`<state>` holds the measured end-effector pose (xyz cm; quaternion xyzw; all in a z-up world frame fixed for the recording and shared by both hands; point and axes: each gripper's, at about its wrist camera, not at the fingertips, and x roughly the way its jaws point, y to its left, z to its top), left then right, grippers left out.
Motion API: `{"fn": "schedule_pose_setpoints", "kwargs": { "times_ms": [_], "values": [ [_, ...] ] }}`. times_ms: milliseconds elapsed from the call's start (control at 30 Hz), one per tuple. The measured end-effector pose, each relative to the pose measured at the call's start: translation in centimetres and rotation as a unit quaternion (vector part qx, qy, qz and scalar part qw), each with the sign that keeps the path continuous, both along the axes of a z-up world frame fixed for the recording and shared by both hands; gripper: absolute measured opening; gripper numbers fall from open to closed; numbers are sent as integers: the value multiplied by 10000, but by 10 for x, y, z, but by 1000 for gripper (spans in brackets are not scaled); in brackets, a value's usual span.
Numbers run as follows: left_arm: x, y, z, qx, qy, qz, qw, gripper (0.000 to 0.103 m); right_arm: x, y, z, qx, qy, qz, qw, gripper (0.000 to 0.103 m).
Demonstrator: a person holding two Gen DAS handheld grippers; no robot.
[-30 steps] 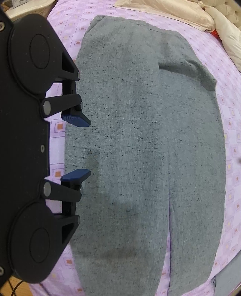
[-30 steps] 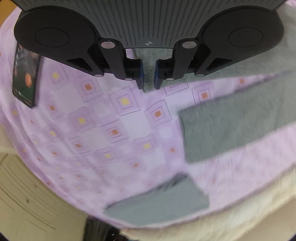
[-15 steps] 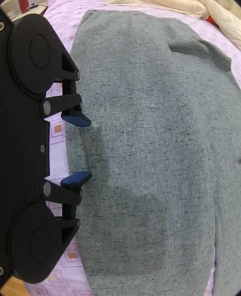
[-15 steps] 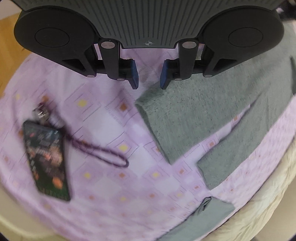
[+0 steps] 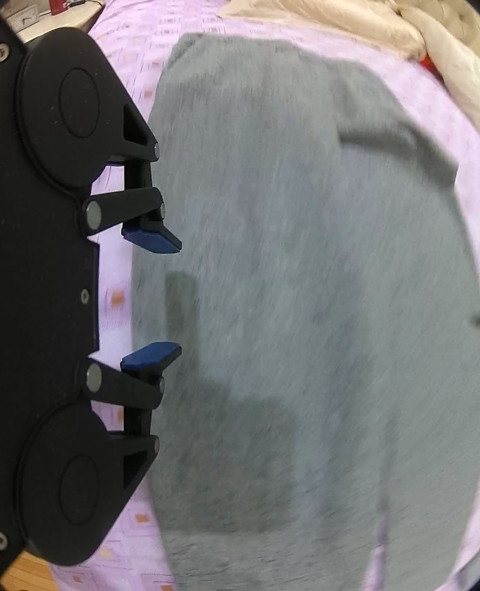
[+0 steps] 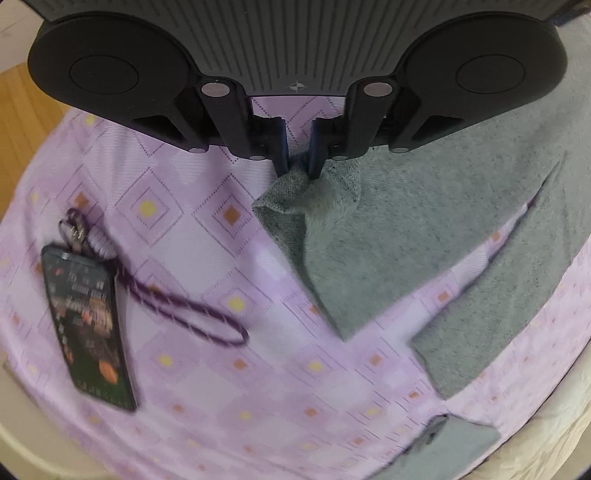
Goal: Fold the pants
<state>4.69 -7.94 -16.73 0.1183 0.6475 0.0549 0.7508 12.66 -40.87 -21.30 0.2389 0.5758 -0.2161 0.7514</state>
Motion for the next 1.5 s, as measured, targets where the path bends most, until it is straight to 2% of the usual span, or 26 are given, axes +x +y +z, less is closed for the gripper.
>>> {"fn": "schedule_pose_setpoints", "kwargs": {
  "times_ms": [167,233,333,533,600,667,800,900,967,1033,1067,1100,1133,1167,1200,1300,1400,1500],
  "values": [
    [19,43,31,241,-473,178,9984,60,20,29,43,-735,-582,598,9938,14],
    [34,58,40,299,-589,249,9975,60,43,43,53,-757,-858,847,9898,15],
    [57,79,51,294,-705,382,9963,60,96,59,52,-536,-1093,1194,9854,16],
    [90,94,53,187,-753,559,9954,60,211,99,35,-455,-1155,1779,9762,17],
    [95,101,47,171,-709,510,9960,60,245,120,29,-517,-1142,2500,9601,22],
    [102,105,43,142,-662,493,9965,60,267,143,24,-595,-1019,3320,9359,24],
    [123,116,35,53,-533,591,9968,60,303,189,2,-706,-547,4974,8629,24],
    [136,123,32,5,-499,715,9962,60,313,209,-16,-740,-297,5792,8113,25],
    [144,128,32,-4,-512,789,9956,60,318,216,-27,-656,-187,6149,7857,25],
    [154,133,28,-14,-524,836,9951,60,320,219,-34,-615,-164,6395,7662,25],
    [158,134,28,-28,-529,846,9950,60,322,220,-33,-547,-190,6440,7628,25],
    [163,136,28,-52,-543,857,9948,60,325,220,-33,-452,-144,6427,7647,25],
    [166,136,28,-82,-558,865,9947,60,327,218,-32,-362,-80,6396,7678,20],
    [171,136,29,-122,-566,859,9946,60,330,218,-33,-257,-29,6396,7683,11],
    [175,136,30,-159,-573,851,9946,60,330,219,-32,-203,9,6439,7648,3],
    [187,141,37,-413,-682,937,9924,60,304,222,-14,-352,-271,6630,7473,3],
    [201,149,43,-743,-750,1204,9871,60,256,225,10,-479,-596,6835,7259,2],
    [216,156,42,-1021,-730,1466,9812,60,204,230,20,-585,-648,7051,7037,2]
  ]
}}
